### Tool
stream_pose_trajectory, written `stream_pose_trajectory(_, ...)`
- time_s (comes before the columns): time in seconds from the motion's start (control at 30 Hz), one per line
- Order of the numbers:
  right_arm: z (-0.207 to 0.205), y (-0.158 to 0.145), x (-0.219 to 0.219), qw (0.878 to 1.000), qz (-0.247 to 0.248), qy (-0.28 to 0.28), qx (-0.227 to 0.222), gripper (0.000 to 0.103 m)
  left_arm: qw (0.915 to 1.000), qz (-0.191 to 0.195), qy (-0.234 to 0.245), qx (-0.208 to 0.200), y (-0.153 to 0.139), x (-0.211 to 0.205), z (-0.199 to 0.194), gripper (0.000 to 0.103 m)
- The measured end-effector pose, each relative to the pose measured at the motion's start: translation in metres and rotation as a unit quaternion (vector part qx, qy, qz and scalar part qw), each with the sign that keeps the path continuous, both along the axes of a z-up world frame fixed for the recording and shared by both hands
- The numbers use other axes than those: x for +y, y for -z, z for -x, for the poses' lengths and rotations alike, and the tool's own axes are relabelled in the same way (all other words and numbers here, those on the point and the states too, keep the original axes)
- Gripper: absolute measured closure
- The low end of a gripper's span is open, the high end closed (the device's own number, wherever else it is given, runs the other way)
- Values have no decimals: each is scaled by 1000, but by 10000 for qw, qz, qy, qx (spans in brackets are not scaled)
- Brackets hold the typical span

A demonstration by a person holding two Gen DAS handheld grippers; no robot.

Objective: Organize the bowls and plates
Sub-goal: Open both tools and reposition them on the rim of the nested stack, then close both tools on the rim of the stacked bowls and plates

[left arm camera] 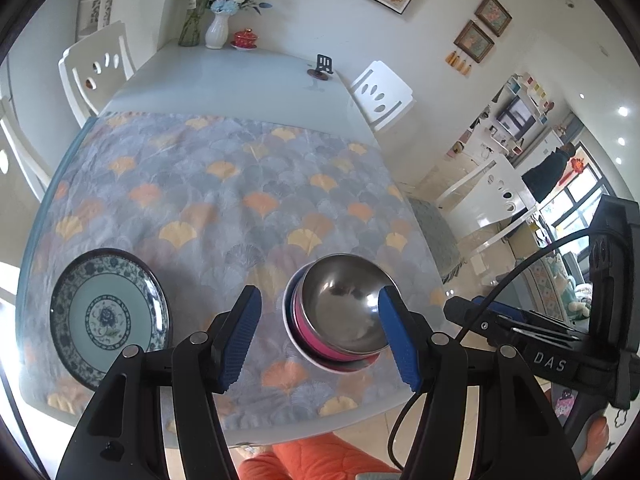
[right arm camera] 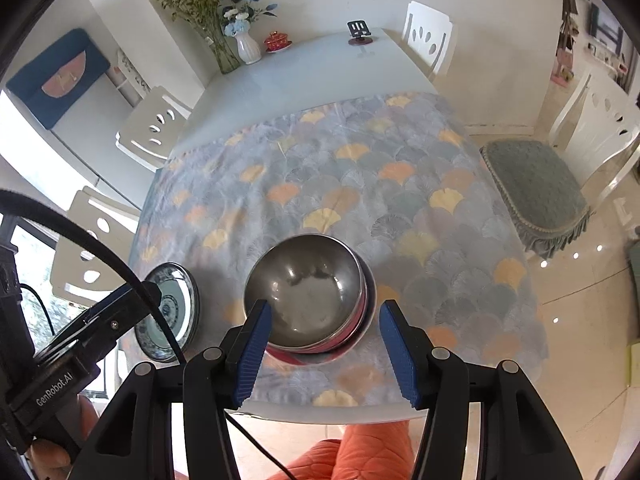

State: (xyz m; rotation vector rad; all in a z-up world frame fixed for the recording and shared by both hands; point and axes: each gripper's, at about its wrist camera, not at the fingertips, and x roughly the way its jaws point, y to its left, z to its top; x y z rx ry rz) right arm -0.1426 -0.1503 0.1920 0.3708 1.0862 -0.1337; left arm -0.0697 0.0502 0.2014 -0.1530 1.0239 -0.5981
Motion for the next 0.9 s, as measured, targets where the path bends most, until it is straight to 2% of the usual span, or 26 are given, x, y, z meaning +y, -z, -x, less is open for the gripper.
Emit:
stream_pose_trajectory(0.2,-14,0,7,9988,424,-217,78,49,9998,-168,-122,-32,2,-4,-9,44)
stream_pose_trajectory(0.33,-23,3,7,9980,508,-331,180,49,9995,-98,-262,167,9,-3,-20,44)
stream_pose_trajectory(0.63,-41,12,0,9977,451,-364,341,49,9991,-159,-324,207,12,-10,-27,44)
stream_pose_trajectory(0.9,-48,20,-5,9975,387,-379,456,49,9965,73,-556,620,27,-4,-39,43)
